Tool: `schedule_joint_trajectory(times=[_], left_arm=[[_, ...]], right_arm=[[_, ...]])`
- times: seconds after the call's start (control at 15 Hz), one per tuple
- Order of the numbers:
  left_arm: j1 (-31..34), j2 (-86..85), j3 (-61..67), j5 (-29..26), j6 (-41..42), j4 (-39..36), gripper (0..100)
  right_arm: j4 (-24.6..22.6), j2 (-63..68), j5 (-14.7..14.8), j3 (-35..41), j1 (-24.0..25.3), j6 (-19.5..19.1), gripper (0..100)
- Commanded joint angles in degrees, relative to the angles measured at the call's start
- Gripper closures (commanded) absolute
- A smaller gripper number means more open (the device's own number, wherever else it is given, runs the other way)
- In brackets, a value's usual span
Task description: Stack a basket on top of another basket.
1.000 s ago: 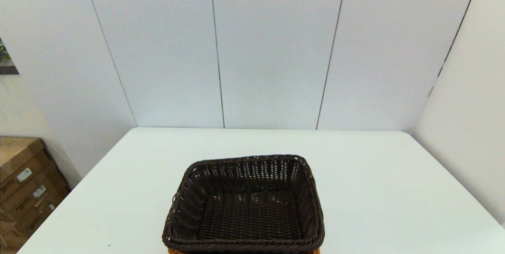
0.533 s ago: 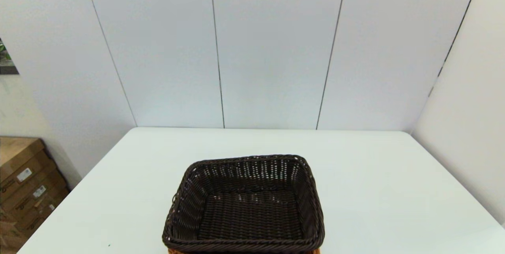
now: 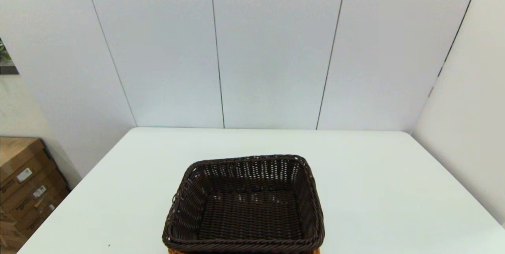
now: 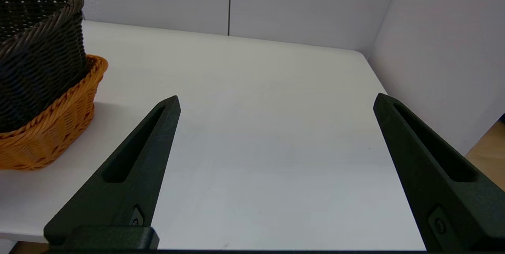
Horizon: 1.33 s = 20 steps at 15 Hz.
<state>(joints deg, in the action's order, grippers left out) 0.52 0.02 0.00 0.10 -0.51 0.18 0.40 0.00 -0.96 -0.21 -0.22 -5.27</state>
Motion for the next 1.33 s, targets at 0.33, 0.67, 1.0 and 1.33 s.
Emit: schedule_joint_trajectory(times=[0.33,0.67,1.0,1.33], left_arm=[[0.0,-0.11,0.09,-0.01,-0.02,-0.01,0],[0.0,-0.11,0.09,-0.01,-0.02,-0.01,0],[0.0,-0.11,0.09,-0.01,-0.02,-0.01,0],[0.0,-0.11,0.09,-0.01,-0.02,-0.01,0]], right_arm=[[-0.31,0.0,0.79,0.21,0.04,5.44,0],[-0.31,0.0,1.14,0.21,0.04,5.79,0],[-0.31,0.0,1.14,0.21,0.04,5.79,0],[-0.31,0.0,1.14,0.21,0.04,5.79,0]])
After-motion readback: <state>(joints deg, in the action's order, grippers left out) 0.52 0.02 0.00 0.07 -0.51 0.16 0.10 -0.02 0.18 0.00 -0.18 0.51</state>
